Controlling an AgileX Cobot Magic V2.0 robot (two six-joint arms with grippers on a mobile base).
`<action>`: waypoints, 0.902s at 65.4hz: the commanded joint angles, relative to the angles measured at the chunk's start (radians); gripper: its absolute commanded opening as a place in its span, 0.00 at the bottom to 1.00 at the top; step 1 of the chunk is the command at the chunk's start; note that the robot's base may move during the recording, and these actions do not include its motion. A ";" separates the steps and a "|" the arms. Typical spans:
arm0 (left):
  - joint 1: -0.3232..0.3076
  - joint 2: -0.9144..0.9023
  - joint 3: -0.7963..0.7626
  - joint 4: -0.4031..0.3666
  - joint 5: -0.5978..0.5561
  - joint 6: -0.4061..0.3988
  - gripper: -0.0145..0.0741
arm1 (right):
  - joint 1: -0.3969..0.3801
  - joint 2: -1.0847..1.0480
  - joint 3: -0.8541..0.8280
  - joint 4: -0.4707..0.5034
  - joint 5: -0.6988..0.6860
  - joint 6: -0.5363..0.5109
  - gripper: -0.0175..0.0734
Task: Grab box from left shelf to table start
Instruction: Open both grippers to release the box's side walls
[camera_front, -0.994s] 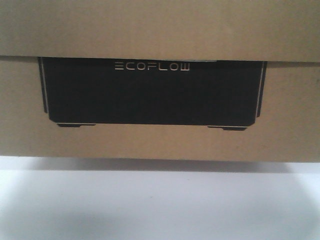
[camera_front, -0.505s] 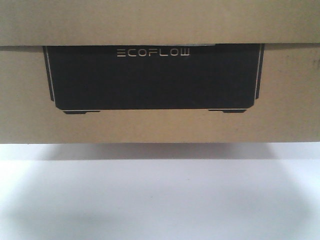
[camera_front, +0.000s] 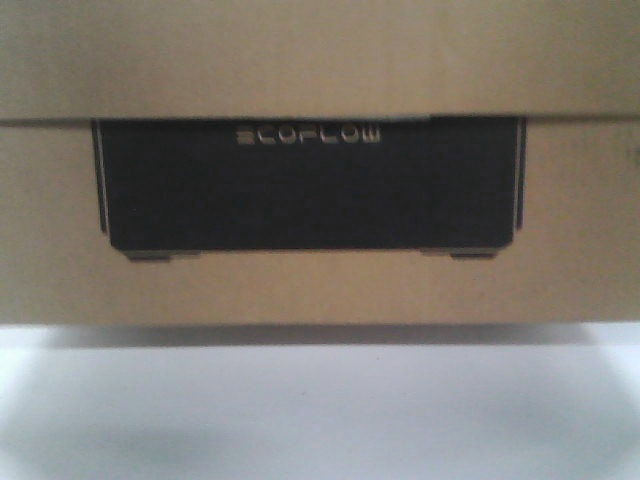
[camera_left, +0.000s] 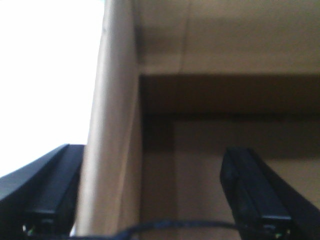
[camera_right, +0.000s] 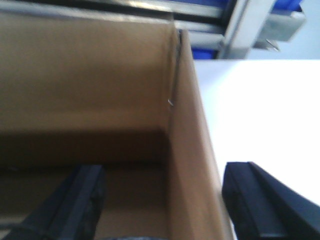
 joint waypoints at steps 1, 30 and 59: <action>0.039 -0.050 -0.044 -0.074 -0.098 -0.005 0.64 | -0.021 -0.043 -0.044 -0.018 -0.094 0.004 0.82; 0.125 -0.068 -0.074 -0.214 -0.092 0.052 0.58 | -0.039 -0.063 -0.044 -0.005 -0.137 0.000 0.81; 0.125 -0.209 -0.112 -0.183 -0.282 0.052 0.07 | -0.037 -0.177 -0.044 -0.059 -0.311 0.001 0.33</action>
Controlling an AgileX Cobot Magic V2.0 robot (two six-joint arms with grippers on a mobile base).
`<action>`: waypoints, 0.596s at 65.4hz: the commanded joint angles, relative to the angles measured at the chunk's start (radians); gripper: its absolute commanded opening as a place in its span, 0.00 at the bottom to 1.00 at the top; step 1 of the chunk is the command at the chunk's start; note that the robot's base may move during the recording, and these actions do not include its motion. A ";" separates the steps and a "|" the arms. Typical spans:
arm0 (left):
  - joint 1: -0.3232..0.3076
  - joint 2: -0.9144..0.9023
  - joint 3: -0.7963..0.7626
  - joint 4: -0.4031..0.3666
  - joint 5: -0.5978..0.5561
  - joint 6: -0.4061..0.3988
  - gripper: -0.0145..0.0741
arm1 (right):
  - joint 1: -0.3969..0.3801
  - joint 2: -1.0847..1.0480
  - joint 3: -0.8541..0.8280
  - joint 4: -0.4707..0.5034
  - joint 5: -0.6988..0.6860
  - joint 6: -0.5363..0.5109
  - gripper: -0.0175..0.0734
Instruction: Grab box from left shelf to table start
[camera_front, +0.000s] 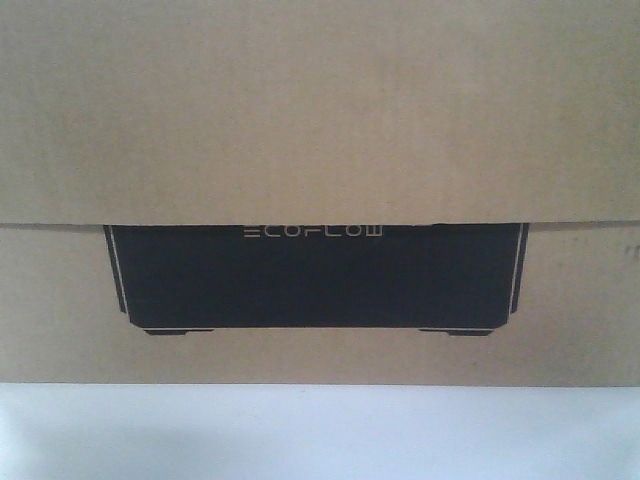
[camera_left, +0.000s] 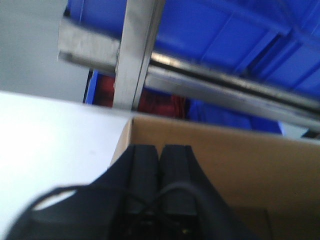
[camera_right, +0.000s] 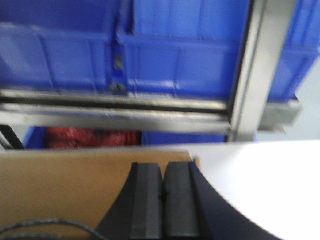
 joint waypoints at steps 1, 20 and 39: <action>0.001 -0.028 -0.029 0.002 -0.135 0.004 0.07 | -0.003 -0.033 -0.038 -0.043 -0.134 0.000 0.33; 0.001 -0.136 0.086 0.031 -0.138 0.004 0.06 | -0.002 -0.133 0.027 -0.008 -0.126 -0.018 0.25; 0.001 -0.466 0.499 0.119 -0.369 0.004 0.06 | 0.000 -0.395 0.410 -0.020 -0.397 -0.094 0.25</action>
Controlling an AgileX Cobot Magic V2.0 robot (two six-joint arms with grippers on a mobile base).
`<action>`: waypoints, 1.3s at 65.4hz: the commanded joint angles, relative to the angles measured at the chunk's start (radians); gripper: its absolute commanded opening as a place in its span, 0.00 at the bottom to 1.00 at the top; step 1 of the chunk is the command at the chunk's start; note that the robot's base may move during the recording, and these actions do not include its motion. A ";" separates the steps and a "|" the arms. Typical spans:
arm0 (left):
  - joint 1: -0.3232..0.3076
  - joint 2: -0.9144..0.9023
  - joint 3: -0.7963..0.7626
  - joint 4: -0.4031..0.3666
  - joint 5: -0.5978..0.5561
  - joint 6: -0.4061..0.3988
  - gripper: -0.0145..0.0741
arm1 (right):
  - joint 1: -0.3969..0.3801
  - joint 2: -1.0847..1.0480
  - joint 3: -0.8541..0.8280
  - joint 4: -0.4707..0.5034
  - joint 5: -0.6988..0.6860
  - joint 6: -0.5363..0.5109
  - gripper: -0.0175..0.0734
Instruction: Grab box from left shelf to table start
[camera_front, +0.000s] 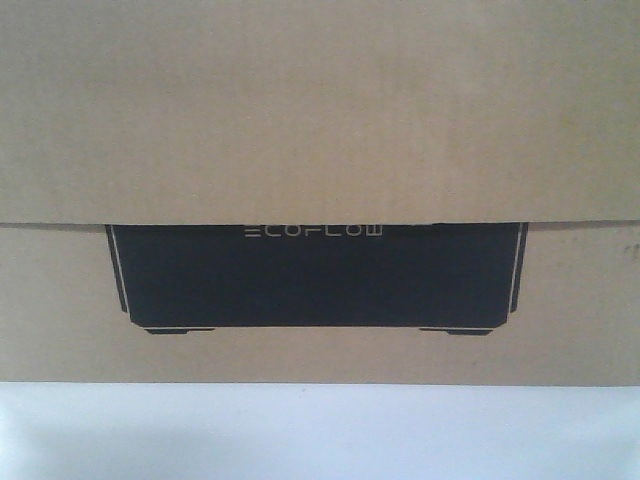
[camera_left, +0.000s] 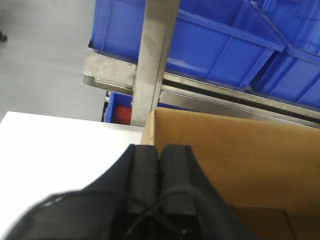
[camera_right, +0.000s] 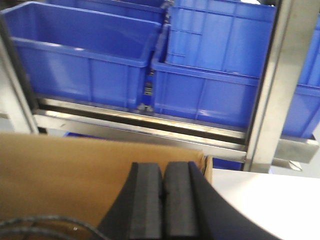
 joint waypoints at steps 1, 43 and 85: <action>0.001 -0.118 0.083 0.030 -0.165 0.002 0.06 | 0.000 -0.104 0.064 -0.036 -0.164 -0.016 0.25; 0.001 -0.731 0.733 0.074 -0.304 0.002 0.06 | 0.000 -0.737 0.671 -0.037 -0.275 -0.016 0.25; 0.001 -0.880 0.844 0.077 -0.313 0.002 0.06 | 0.000 -0.909 0.800 -0.037 -0.274 -0.016 0.25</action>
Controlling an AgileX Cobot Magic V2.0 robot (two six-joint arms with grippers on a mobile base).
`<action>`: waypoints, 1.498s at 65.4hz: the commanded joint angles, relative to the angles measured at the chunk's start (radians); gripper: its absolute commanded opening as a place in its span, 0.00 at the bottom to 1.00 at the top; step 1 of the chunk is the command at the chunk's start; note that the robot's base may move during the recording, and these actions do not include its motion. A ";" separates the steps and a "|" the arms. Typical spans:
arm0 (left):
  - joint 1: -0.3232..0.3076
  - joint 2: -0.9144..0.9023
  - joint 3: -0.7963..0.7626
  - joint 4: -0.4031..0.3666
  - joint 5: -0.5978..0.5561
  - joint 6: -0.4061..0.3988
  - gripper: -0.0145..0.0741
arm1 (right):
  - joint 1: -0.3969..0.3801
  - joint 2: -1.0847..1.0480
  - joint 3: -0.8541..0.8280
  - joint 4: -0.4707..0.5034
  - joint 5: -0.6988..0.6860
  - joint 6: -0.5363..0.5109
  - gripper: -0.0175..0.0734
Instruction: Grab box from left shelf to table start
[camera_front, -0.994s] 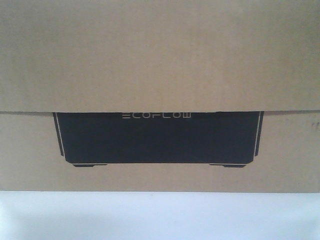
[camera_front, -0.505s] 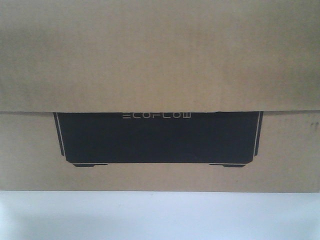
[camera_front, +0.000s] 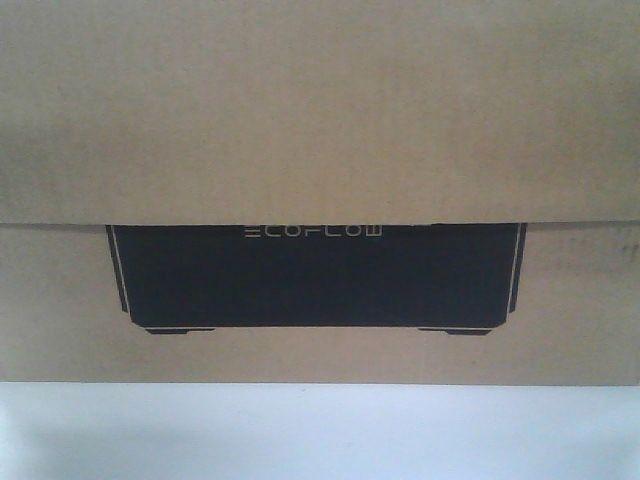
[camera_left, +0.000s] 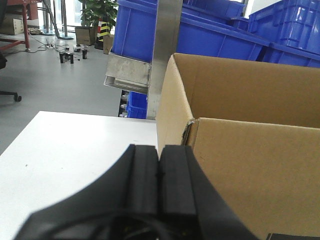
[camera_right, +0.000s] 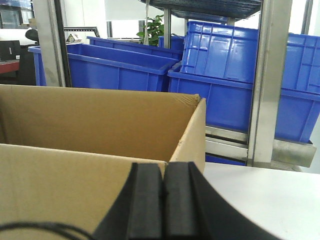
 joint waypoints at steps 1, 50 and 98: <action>0.001 0.008 -0.027 0.006 -0.092 0.000 0.06 | 0.000 0.009 -0.028 -0.021 -0.085 -0.010 0.25; 0.001 0.008 -0.027 0.006 -0.092 0.000 0.06 | -0.171 -0.132 0.183 0.250 -0.076 -0.258 0.25; 0.001 0.010 -0.027 0.006 -0.095 0.000 0.06 | -0.332 -0.156 0.321 0.421 -0.241 -0.346 0.25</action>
